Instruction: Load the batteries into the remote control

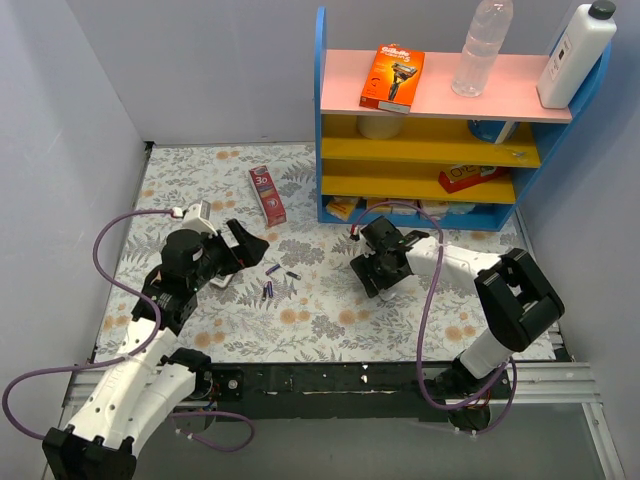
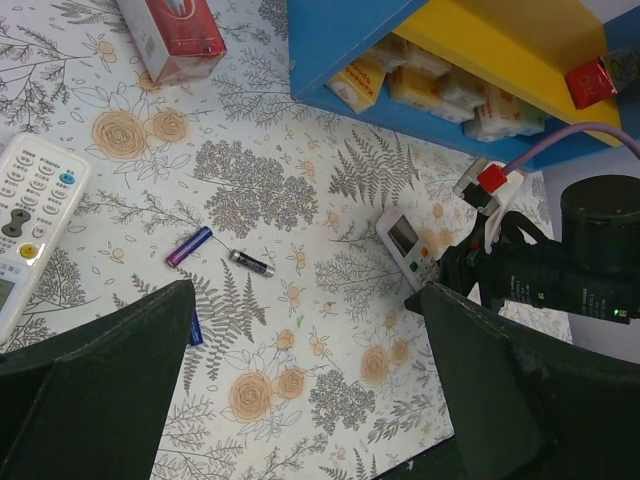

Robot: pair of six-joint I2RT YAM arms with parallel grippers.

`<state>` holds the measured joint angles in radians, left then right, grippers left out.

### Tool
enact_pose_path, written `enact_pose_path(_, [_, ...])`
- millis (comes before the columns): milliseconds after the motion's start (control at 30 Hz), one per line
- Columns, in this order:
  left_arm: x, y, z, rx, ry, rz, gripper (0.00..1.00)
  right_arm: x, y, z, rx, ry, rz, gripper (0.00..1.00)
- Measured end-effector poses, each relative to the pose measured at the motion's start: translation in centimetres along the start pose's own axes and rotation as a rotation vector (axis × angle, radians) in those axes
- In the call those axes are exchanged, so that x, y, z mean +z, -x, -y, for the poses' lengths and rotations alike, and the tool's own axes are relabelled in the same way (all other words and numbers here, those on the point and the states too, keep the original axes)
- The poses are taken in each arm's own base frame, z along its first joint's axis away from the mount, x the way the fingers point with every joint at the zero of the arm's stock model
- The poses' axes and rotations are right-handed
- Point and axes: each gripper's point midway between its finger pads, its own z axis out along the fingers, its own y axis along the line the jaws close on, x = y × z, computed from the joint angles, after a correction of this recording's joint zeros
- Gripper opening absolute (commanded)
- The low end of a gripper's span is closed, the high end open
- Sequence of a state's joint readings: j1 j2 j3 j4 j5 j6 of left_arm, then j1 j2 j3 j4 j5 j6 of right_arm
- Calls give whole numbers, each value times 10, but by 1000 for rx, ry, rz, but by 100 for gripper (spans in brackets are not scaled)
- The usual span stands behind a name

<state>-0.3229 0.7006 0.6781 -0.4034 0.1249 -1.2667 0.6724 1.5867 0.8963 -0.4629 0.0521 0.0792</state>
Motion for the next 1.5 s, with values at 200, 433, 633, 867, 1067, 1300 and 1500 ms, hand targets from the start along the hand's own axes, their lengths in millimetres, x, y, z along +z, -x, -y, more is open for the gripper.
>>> enact_pose_path(200, [9,-12,-3,-32,-16,-22,98,2,4,-5,-27,-12,14,30])
enact_pose_path(433, [17,-26,1,-52,-94,-36,98,-2,9,-35,-47,70,46,15])
enact_pose_path(633, [13,-29,16,-24,-230,9,98,-46,47,-82,-30,306,238,14])
enact_pose_path(867, [-3,-7,62,54,-483,107,98,-112,95,-133,-63,608,454,14])
enact_pose_path(1067, [-5,-8,88,75,-645,71,98,-152,112,-163,-94,822,550,14])
enact_pose_path(1300, [-4,-7,103,43,-739,40,98,-179,119,-180,-123,961,599,14])
enact_pose_path(1500, [-3,-1,111,-4,-778,47,98,-195,120,-188,-144,1036,618,15])
